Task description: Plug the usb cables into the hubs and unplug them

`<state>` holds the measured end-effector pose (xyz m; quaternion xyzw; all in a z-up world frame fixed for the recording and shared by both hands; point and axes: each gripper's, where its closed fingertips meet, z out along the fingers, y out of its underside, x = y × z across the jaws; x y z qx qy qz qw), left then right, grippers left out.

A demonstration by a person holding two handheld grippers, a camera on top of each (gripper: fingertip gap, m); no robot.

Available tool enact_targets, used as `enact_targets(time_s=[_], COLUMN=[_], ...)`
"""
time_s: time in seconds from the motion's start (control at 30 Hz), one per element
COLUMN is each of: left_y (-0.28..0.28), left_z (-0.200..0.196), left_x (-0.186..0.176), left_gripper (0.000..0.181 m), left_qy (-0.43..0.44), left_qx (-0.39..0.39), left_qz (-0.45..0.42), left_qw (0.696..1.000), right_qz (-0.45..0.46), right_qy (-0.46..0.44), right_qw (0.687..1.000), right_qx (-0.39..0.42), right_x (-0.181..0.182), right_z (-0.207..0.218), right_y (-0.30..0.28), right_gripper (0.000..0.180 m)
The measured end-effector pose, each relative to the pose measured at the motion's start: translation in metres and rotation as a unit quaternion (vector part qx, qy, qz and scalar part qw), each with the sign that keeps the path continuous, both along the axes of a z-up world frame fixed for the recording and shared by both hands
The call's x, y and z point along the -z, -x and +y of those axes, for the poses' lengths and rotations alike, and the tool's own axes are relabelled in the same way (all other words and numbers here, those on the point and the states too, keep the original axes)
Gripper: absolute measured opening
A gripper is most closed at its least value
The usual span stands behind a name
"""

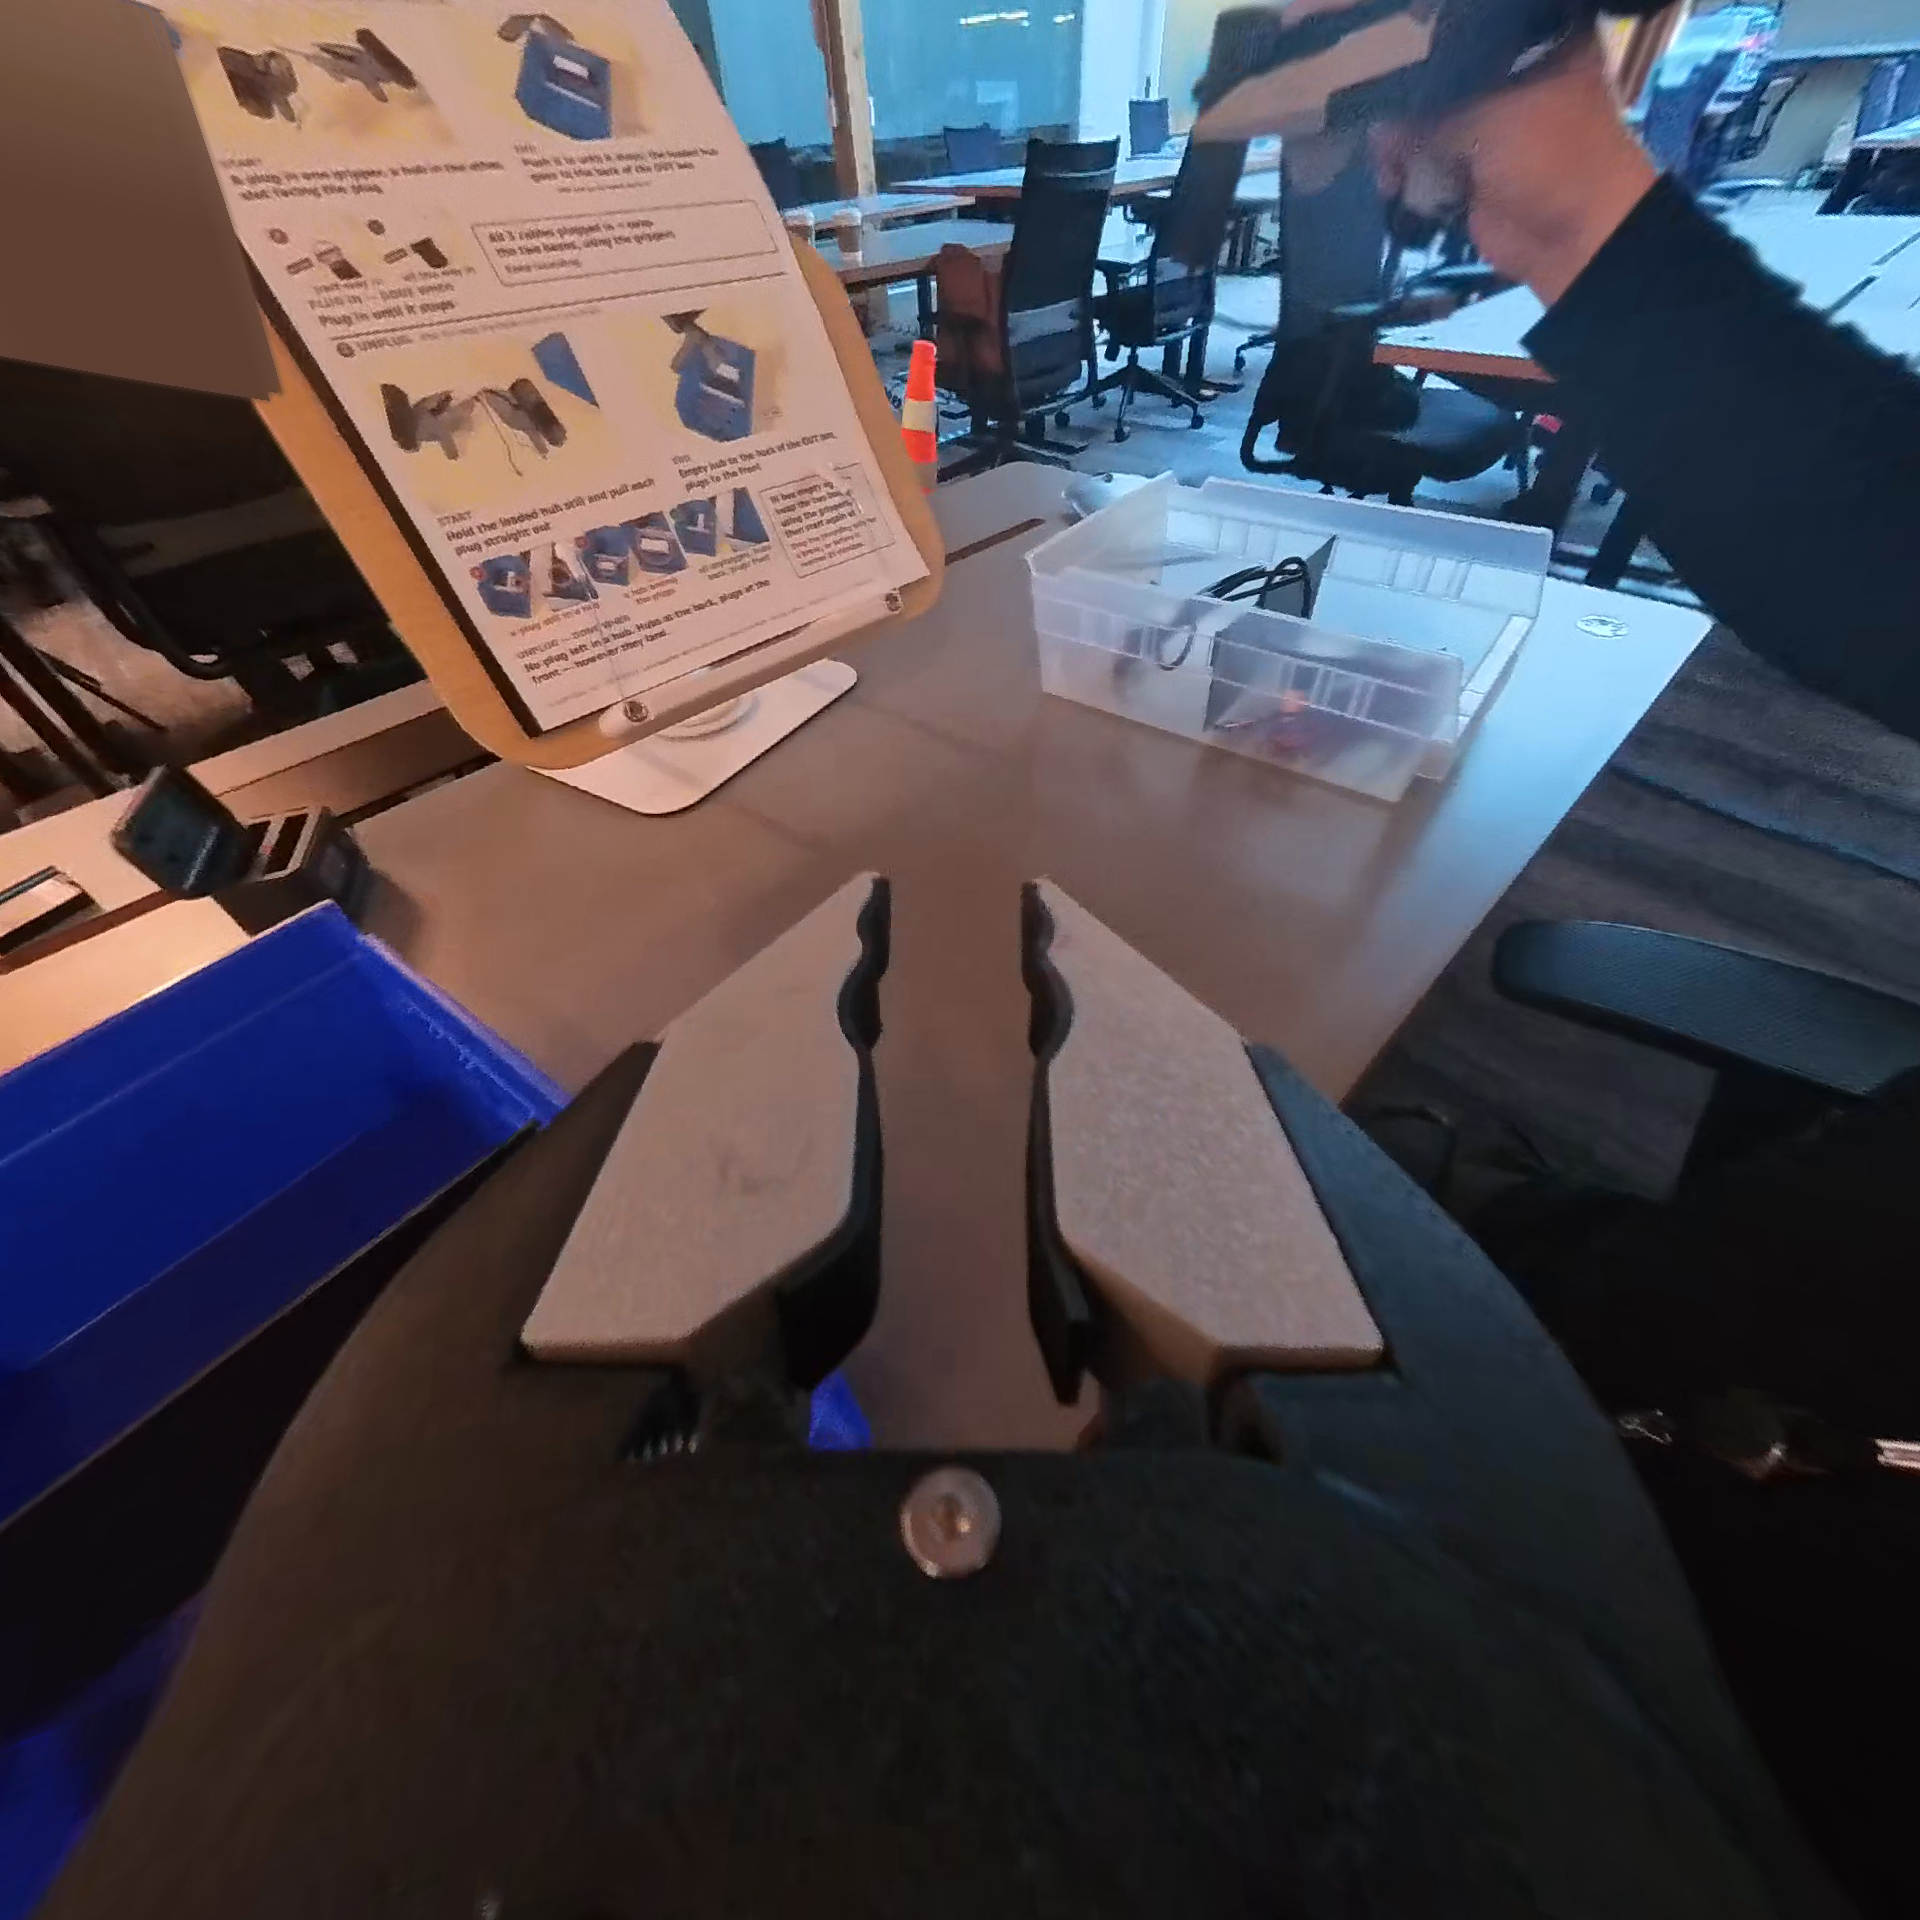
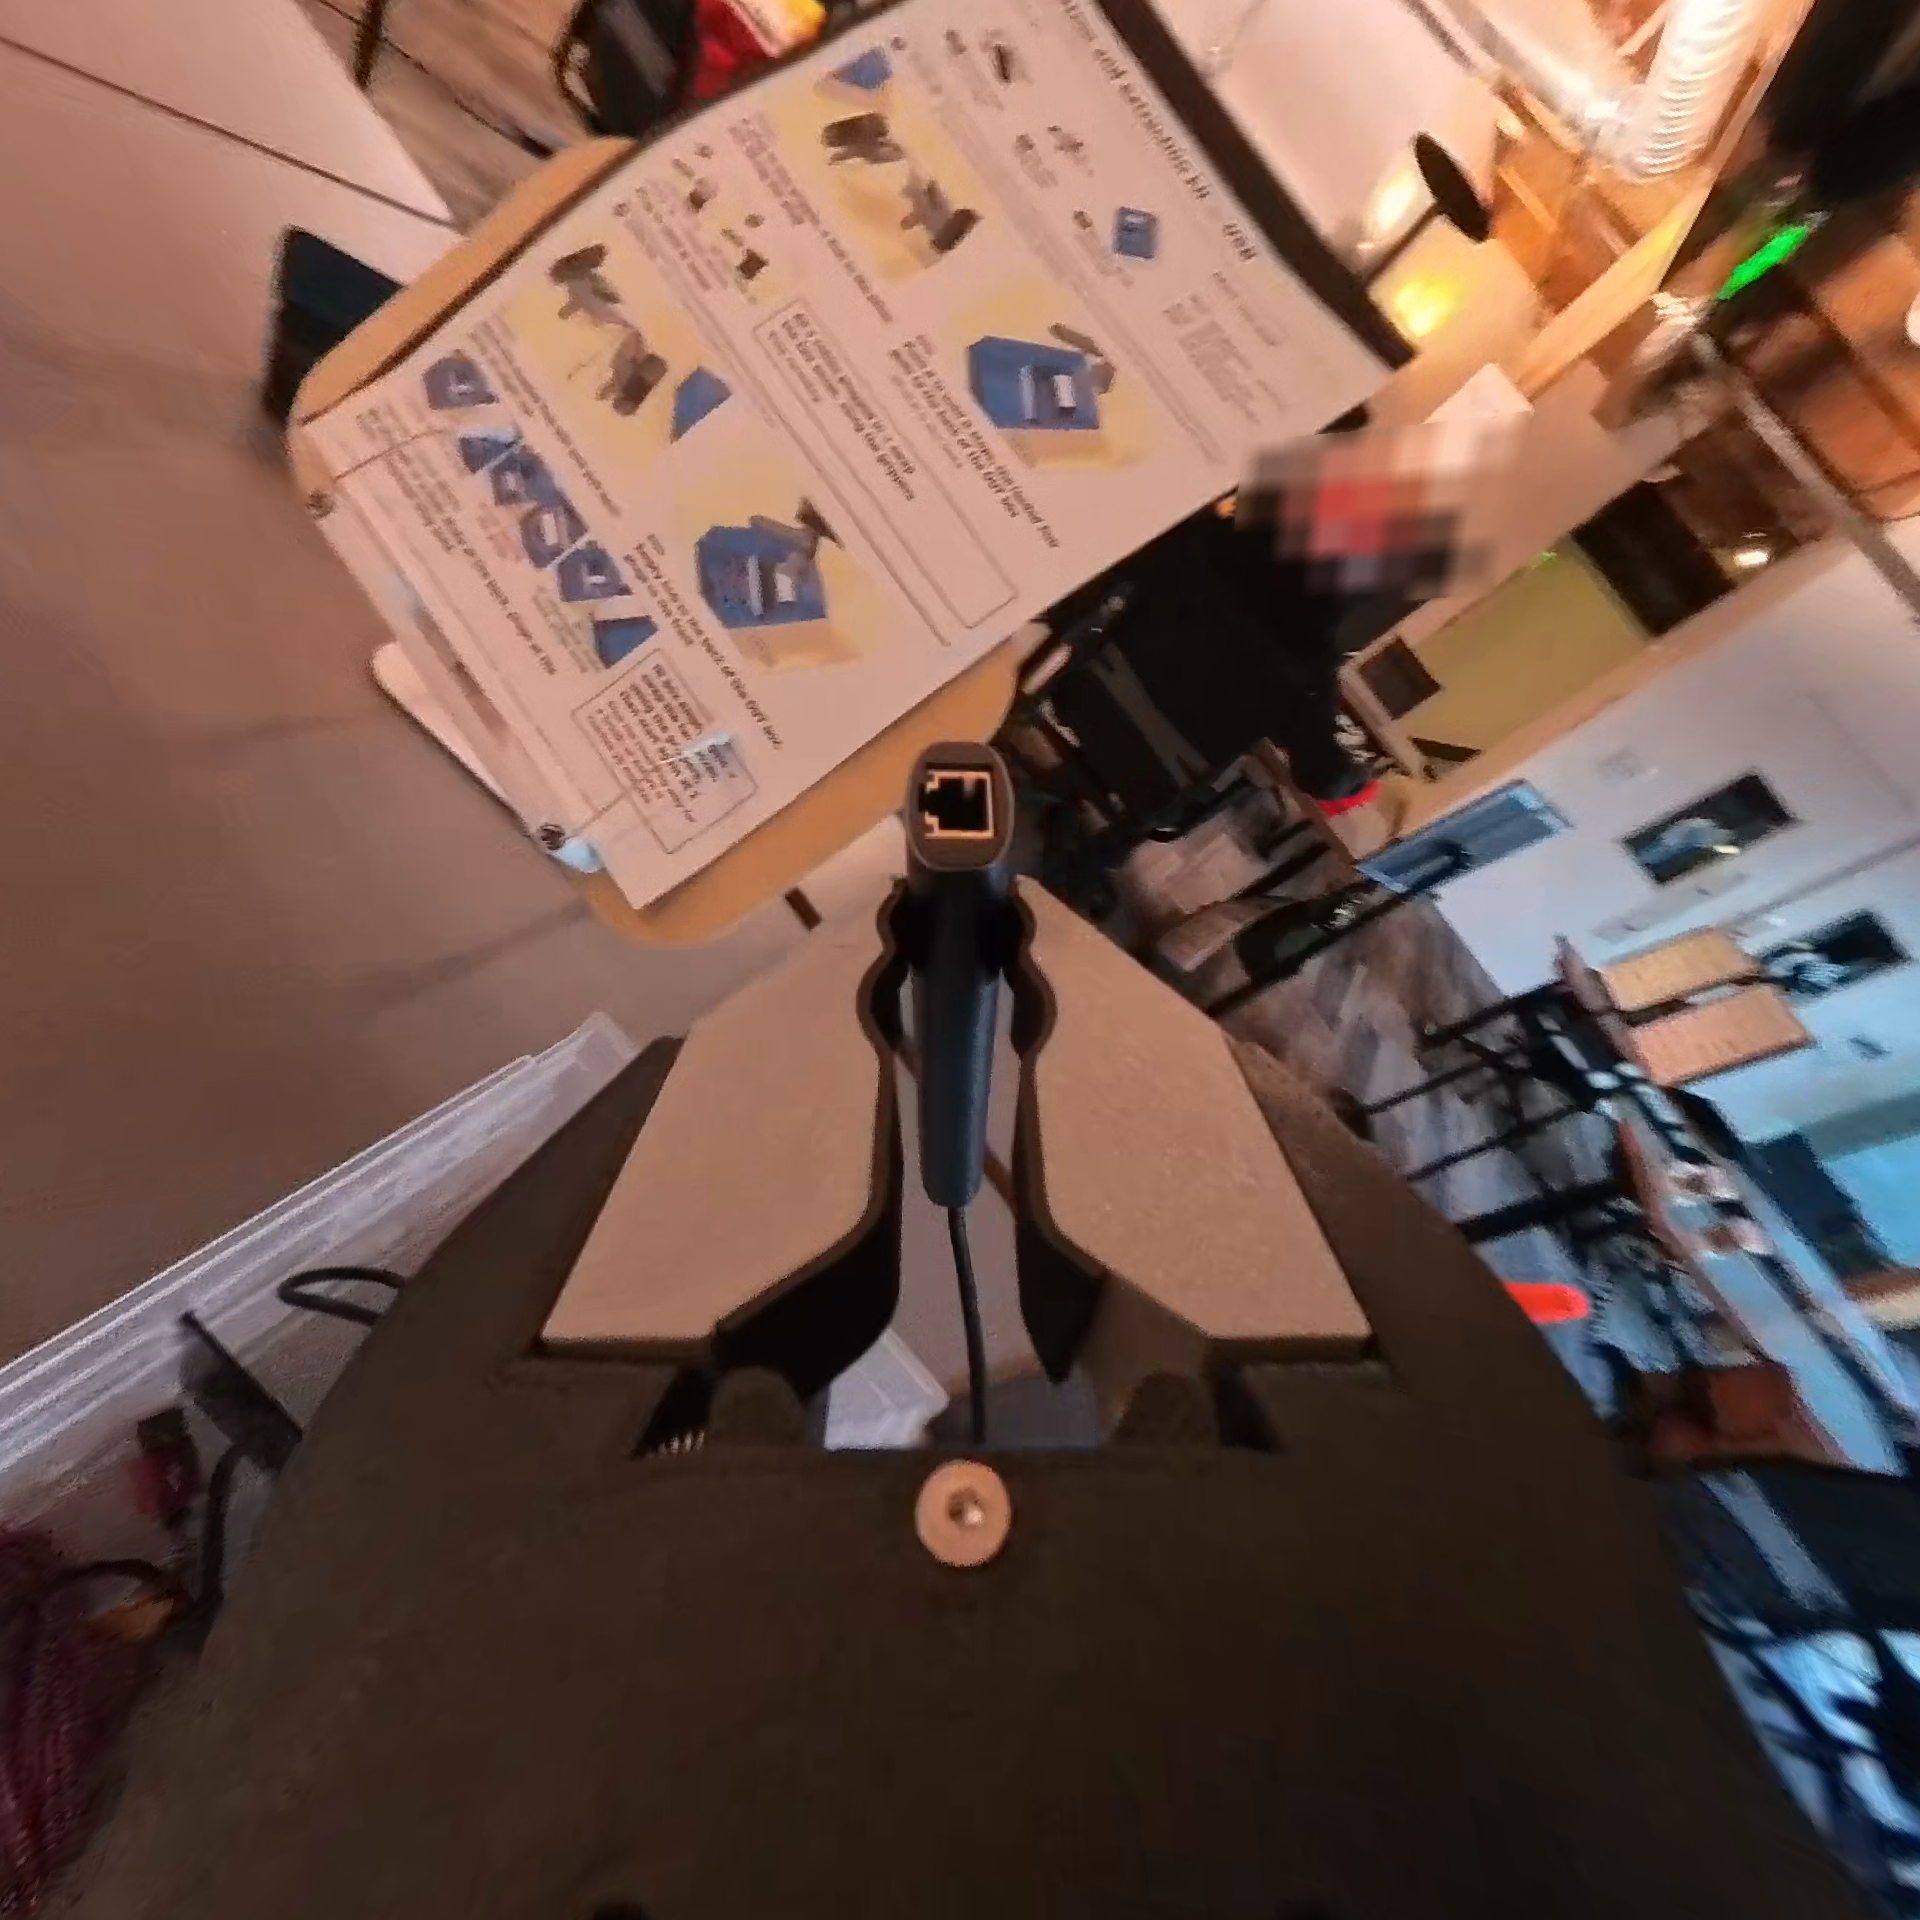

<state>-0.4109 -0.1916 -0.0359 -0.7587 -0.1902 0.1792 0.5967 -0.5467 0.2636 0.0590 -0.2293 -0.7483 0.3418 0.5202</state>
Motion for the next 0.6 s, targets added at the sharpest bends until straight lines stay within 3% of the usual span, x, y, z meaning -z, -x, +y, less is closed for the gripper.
enact_targets(time_s=[0.17, 0.23, 0.33, 0.37, 0.43, 0.5, 0.6], left_y=[0.006, 0.006, 0.004, 0.005, 0.006, 0.009, 0.011], left_z=[-0.026, -0.035, -0.043, -0.044, -0.045, -0.045, -0.043], left_x=[-0.006, -0.011, -0.016, -0.015, -0.010, -0.004, 0.011], left_gripper=[0.023, 0.023, 0.023, 0.024, 0.028, 0.034, 0.054], left_qy=[0.003, -0.010, -0.024, -0.023, -0.016, -0.009, 0.013], left_qx=[-0.031, -0.037, -0.034, -0.034, -0.034, -0.034, -0.030], left_qz=[0.015, 0.018, 0.017, 0.015, 0.006, -0.008, -0.045], left_qw=[0.999, 0.999, 0.999, 0.999, 0.999, 0.999, 0.998], right_qz=[-0.055, -0.125, -0.322, -0.392, -0.486, -0.486, -0.428], right_qy=[0.108, 0.145, 0.118, 0.091, 0.039, 0.011, 0.027], right_qw=[0.989, 0.978, 0.939, 0.911, 0.852, 0.840, 0.869], right_qx=[-0.086, -0.082, 0.035, 0.091, 0.189, 0.239, 0.246], right_x=[0.037, 0.069, 0.161, 0.191, 0.227, 0.227, 0.196], right_z=[-0.016, -0.011, 0.027, 0.044, 0.073, 0.086, 0.079], right_y=[0.004, 0.007, 0.002, -0.009, -0.036, -0.047, -0.054], right_gripper=[0.014, 0.014, 0.019, 0.024, 0.018, 0.014, 0.016])
